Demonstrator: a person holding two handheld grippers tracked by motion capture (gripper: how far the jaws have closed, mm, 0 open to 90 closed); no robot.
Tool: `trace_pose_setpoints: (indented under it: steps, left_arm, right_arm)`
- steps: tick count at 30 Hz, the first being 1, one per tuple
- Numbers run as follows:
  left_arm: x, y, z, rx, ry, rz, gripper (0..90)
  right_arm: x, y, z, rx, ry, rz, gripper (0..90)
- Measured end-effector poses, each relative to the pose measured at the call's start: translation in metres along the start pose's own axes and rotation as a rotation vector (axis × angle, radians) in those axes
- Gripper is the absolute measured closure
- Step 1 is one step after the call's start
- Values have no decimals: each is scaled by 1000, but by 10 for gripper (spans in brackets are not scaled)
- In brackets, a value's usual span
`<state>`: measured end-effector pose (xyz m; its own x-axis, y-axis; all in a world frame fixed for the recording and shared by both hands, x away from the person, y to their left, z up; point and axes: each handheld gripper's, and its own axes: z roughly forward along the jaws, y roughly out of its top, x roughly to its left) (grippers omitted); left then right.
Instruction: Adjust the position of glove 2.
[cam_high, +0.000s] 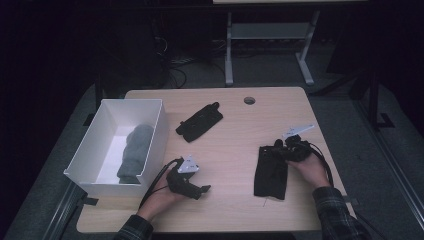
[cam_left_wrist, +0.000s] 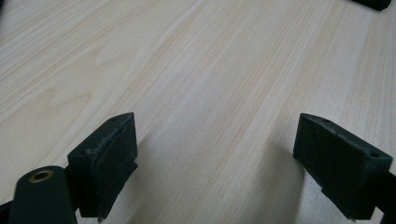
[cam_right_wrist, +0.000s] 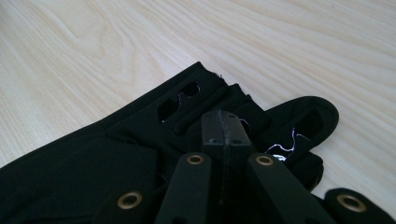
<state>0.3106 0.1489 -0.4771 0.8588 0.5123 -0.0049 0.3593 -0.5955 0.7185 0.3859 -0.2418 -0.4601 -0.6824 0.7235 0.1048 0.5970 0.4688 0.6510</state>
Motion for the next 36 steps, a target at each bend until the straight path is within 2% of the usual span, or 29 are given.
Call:
trace_pose_setpoints:
  steps: [4, 7, 13, 16, 18, 20, 22, 24, 27, 30, 33, 36]
  left_arm:
    - [0, 0, 0, 0, 0, 0, 129]
    - [0, 0, 0, 0, 0, 0, 129]
    - [0, 0, 0, -5, 1, 1, 129]
    - [0, 0, 0, -5, 1, 1, 129]
    - [0, 0, 0, -5, 1, 1, 130]
    - [0, 0, 0, -6, 1, 1, 130]
    - [0, 0, 0, -6, 1, 1, 130]
    - [0, 0, 0, -5, 1, 0, 129]
    - [0, 0, 0, -5, 1, 0, 129]
    - [0, 0, 0, -6, 1, 0, 129]
    - [0, 0, 0, -5, 1, 1, 129]
    - [0, 0, 1, -4, -2, 7, 126]
  right_arm:
    - [11, 3, 4, 7, 27, -44, 900]
    - [24, 5, 7, 13, 50, -75, 900]
    - [55, 7, 10, 44, 65, -132, 900]
    - [66, 7, 9, 49, 70, -148, 900]
    - [69, 6, 10, 47, 67, -156, 900]
    - [68, 7, 10, 44, 72, -155, 900]
    - [66, 6, 8, 23, 78, -149, 819]
    - [63, 5, 2, -26, 88, -140, 767]
    - [55, 2, -6, -63, 37, -130, 655]
    - [40, -8, -12, -87, -9, -83, 564]
    - [23, -21, -15, -73, -62, -23, 448]
    - [13, -31, -17, -74, -108, 11, 388]
